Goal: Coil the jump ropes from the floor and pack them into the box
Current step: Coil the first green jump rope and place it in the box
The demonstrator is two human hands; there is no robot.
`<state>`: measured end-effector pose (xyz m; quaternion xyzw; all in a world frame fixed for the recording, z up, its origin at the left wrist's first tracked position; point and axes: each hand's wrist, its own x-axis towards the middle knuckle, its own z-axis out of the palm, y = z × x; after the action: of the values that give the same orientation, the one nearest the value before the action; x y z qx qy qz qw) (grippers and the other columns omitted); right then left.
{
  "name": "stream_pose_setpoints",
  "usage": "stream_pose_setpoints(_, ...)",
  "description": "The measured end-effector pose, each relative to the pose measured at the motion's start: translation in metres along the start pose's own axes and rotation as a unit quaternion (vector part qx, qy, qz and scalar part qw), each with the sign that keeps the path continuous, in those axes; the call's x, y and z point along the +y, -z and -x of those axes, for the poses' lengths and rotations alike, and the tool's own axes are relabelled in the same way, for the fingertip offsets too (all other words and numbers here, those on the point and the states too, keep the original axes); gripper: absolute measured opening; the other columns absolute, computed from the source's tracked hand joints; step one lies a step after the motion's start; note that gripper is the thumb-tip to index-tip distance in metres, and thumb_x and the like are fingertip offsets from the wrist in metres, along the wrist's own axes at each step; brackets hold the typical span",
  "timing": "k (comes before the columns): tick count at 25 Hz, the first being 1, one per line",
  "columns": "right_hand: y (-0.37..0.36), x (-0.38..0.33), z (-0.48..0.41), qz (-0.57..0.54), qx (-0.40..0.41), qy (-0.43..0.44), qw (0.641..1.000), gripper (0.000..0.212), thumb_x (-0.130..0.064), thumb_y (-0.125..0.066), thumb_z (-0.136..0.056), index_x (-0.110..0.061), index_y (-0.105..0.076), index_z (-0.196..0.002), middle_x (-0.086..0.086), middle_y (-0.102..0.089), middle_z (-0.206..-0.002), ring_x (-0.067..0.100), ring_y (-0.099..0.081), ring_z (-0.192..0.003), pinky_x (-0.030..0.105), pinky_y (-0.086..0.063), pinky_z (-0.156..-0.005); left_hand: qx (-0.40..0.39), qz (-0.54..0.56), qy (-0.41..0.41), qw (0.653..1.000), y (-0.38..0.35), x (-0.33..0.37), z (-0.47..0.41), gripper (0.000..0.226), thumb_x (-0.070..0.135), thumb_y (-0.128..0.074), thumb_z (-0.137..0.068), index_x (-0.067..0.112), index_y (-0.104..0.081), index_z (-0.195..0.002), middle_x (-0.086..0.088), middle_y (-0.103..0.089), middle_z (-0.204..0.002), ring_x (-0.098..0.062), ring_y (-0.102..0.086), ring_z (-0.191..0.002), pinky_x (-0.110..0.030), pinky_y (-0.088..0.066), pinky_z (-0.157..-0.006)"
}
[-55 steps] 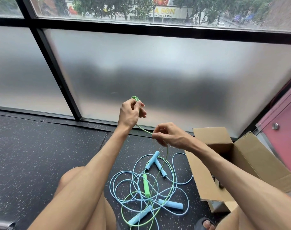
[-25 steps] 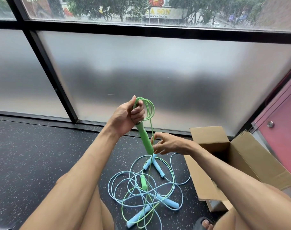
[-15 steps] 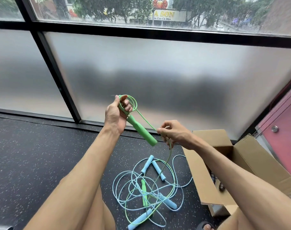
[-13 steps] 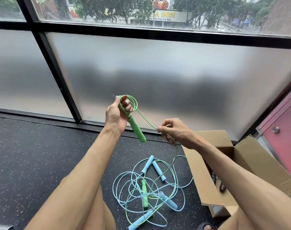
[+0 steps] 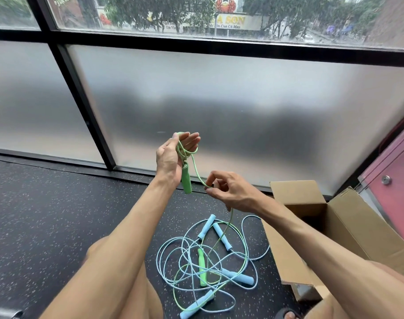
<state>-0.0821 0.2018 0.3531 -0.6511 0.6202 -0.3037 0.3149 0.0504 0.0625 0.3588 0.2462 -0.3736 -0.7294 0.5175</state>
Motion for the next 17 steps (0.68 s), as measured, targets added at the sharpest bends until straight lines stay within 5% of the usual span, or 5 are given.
stream_pose_setpoints(3, 0.000, -0.004, -0.001, 0.004, 0.025, 0.026, 0.999, 0.008, -0.022, -0.061, -0.096, -0.016, -0.067, -0.093, -0.003, -0.049, -0.066, 0.008, -0.041, -0.057, 0.027, -0.039, -0.054, -0.020, -0.173, -0.038, 0.984, -0.005, -0.007, 0.005, 0.032, 0.018, -0.047, -0.104, -0.009, -0.063, -0.103, -0.026, -0.073, -0.097, -0.038, -0.073, -0.090, -0.042, -0.058, -0.081)
stream_pose_setpoints(8, 0.011, -0.006, -0.001, 0.030, 0.118, 0.070, 0.990, 0.010, -0.018, -0.065, -0.094, -0.013, -0.074, -0.095, -0.014, -0.060, -0.069, 0.001, -0.050, -0.057, 0.013, -0.036, -0.056, -0.107, -0.425, -0.051, 0.897, -0.011, -0.011, 0.017, 0.032, 0.020, -0.052, -0.102, -0.004, -0.068, -0.090, -0.012, -0.070, -0.066, -0.019, -0.068, -0.055, -0.028, -0.055, -0.058)
stream_pose_setpoints(12, 0.024, 0.002, -0.006, 0.036, 0.195, 0.090, 0.976, 0.010, -0.016, -0.066, -0.093, -0.012, -0.075, -0.090, -0.002, -0.067, -0.068, 0.015, -0.054, -0.055, 0.031, -0.043, -0.054, -0.200, -0.478, 0.018, 0.855, -0.015, -0.014, 0.019, 0.045, 0.027, -0.044, -0.105, 0.014, -0.065, -0.067, -0.002, -0.041, -0.050, -0.010, -0.036, -0.040, -0.024, -0.030, -0.044)
stream_pose_setpoints(17, 0.031, 0.009, -0.005, 0.003, 0.236, 0.081, 0.968, 0.011, -0.015, -0.073, -0.088, -0.008, -0.066, -0.083, -0.002, -0.065, -0.068, 0.010, -0.056, -0.058, 0.021, -0.044, -0.057, -0.281, -0.423, 0.137, 0.850, -0.021, -0.013, 0.029, 0.054, 0.031, -0.033, -0.108, 0.008, -0.054, -0.063, 0.002, -0.034, -0.048, -0.010, -0.026, -0.040, -0.022, -0.027, -0.043)
